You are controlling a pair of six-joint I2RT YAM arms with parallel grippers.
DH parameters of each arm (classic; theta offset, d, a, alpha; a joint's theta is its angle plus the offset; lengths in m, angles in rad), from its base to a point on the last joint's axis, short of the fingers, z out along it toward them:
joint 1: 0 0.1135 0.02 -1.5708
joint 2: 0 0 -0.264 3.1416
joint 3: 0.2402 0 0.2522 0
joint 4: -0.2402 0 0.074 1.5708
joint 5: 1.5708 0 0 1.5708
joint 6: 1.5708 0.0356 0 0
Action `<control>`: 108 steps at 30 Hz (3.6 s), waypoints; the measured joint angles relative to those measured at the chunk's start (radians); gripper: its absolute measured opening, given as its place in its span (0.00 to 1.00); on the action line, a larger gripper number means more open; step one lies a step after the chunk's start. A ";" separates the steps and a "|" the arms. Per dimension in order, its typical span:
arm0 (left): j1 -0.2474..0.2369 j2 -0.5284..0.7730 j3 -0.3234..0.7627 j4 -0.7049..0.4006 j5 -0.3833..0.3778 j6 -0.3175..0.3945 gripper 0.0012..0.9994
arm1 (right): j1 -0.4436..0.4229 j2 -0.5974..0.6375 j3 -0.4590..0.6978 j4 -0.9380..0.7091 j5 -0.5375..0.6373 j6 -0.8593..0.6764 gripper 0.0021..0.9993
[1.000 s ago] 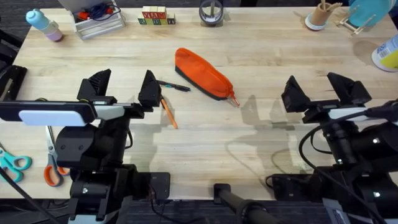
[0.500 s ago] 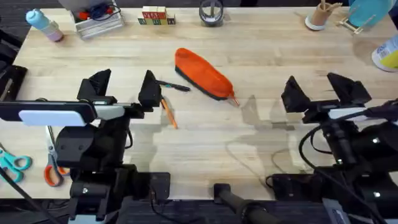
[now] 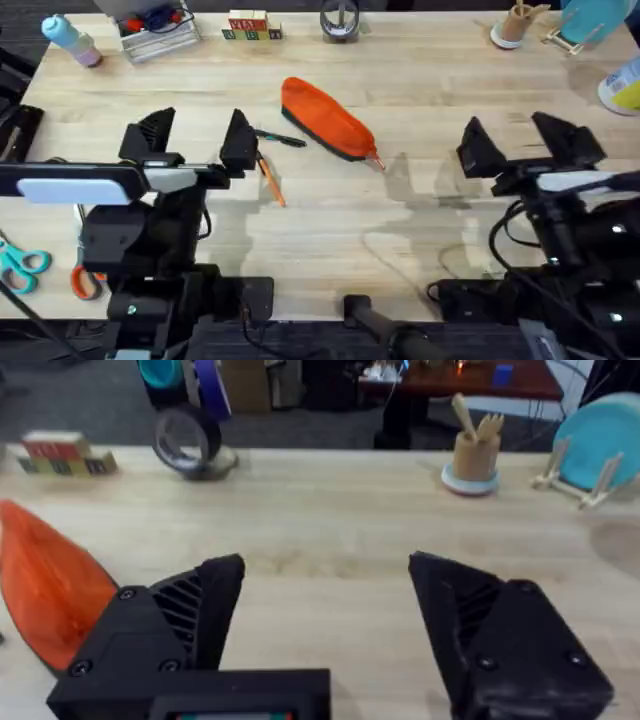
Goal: Unzip the bag, pick up the pens from the table one at a time and place them inside, then zip the bag closed.
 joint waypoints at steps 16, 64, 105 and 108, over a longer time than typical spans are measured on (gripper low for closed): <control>0.000 0.142 0.291 -0.129 -0.007 0.000 0.99 | 0.000 0.025 0.204 -0.060 0.000 0.026 1.00; 0.000 1.219 1.149 -0.858 0.077 0.084 0.99 | 0.000 0.964 0.860 -0.520 -0.007 0.048 1.00; -0.060 1.225 1.321 -0.933 -0.006 -0.141 1.00 | 0.000 0.965 0.860 -0.524 -0.007 0.048 1.00; -0.073 1.245 1.369 -0.973 -0.016 -0.195 1.00 | 0.000 0.965 0.860 -0.523 -0.007 0.048 1.00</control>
